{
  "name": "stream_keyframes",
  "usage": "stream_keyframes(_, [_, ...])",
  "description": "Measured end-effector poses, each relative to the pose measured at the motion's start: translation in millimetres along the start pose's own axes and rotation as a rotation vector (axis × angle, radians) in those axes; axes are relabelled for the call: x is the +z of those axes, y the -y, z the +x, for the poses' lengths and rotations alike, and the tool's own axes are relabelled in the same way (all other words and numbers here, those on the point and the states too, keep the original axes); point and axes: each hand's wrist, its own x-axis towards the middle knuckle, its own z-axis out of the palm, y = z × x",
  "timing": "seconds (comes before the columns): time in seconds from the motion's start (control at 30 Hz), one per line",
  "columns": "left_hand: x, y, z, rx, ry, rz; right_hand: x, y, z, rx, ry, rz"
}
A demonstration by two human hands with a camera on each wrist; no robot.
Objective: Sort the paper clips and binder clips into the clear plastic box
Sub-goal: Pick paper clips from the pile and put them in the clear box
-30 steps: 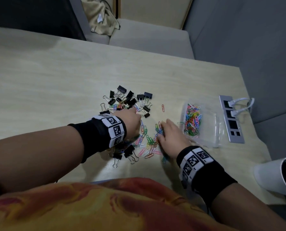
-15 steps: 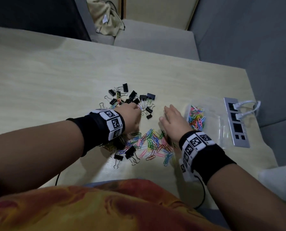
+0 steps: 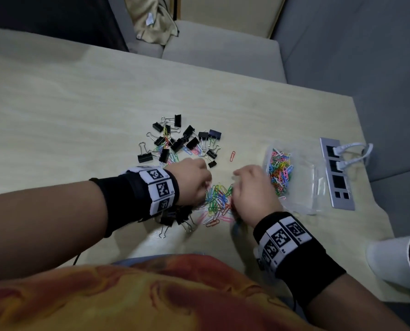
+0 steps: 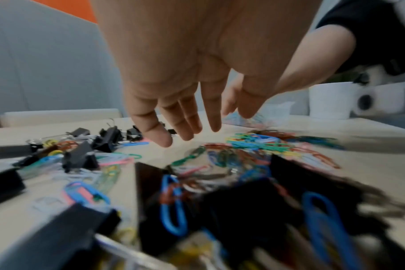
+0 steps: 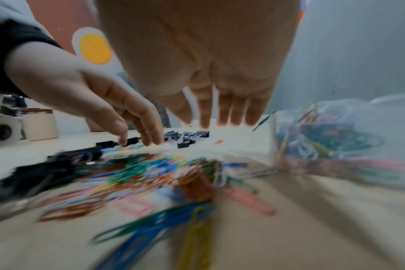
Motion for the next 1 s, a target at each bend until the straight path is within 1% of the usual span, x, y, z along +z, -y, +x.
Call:
stream_keyframes(0.03, [-5,3,3,-0.050,-0.030,-0.009,-4,-4,2,0.064,-0.102,-0.033])
stream_keyframes(0.07, [-10,7,7,-0.105,-0.059,-0.006,-8,-9,4,0.140,-0.153,-0.064])
stream_keyframes(0.1, [-15,10,10,-0.157,-0.079,0.008,-11,-14,6,0.209,-0.154,-0.089])
stream_keyframes(0.13, [-19,12,12,-0.203,-0.086,0.026,-13,-19,9,0.253,-0.125,-0.108])
stream_keyframes(0.2, [-23,14,14,-0.261,-0.055,0.062,-15,-30,12,0.268,-0.057,-0.095])
stream_keyframes(0.3, [-19,10,12,-0.251,-0.007,0.112,-17,-40,14,0.278,-0.035,0.008])
stream_keyframes(0.4, [-10,6,4,-0.193,0.009,0.149,-24,-42,16,0.343,-0.118,0.096])
stream_keyframes(0.43, [-7,4,1,-0.165,0.003,0.161,-26,-41,17,0.375,-0.153,0.085])
stream_keyframes(0.5, [-2,2,-5,-0.107,-0.016,0.185,-29,-39,20,0.418,-0.205,-0.011])
stream_keyframes(0.53, [-1,1,-6,-0.082,-0.025,0.197,-30,-37,21,0.407,-0.230,-0.068])
stream_keyframes(0.57, [0,1,-7,-0.069,-0.036,0.202,-30,-34,22,0.363,-0.250,-0.106])
stream_keyframes(0.6, [-1,2,-8,-0.070,-0.048,0.194,-29,-31,24,0.289,-0.250,-0.121])
stream_keyframes(0.67, [-5,6,-6,-0.087,-0.068,0.170,-25,-19,30,0.097,-0.163,-0.119])
stream_keyframes(0.73, [-10,11,-2,-0.091,-0.046,0.172,-17,-5,38,-0.046,0.001,-0.091])
stream_keyframes(0.8, [-14,14,5,-0.080,0.012,0.191,-7,4,47,-0.084,0.178,-0.085])
stream_keyframes(0.87, [-16,17,11,-0.073,0.055,0.203,0,8,51,-0.076,0.296,-0.116])
stream_keyframes(0.93, [-17,20,17,-0.063,0.033,0.180,3,9,47,-0.077,0.301,-0.144])
stream_keyframes(1.0, [-18,24,20,-0.076,-0.020,0.141,7,10,36,-0.091,0.249,-0.175])
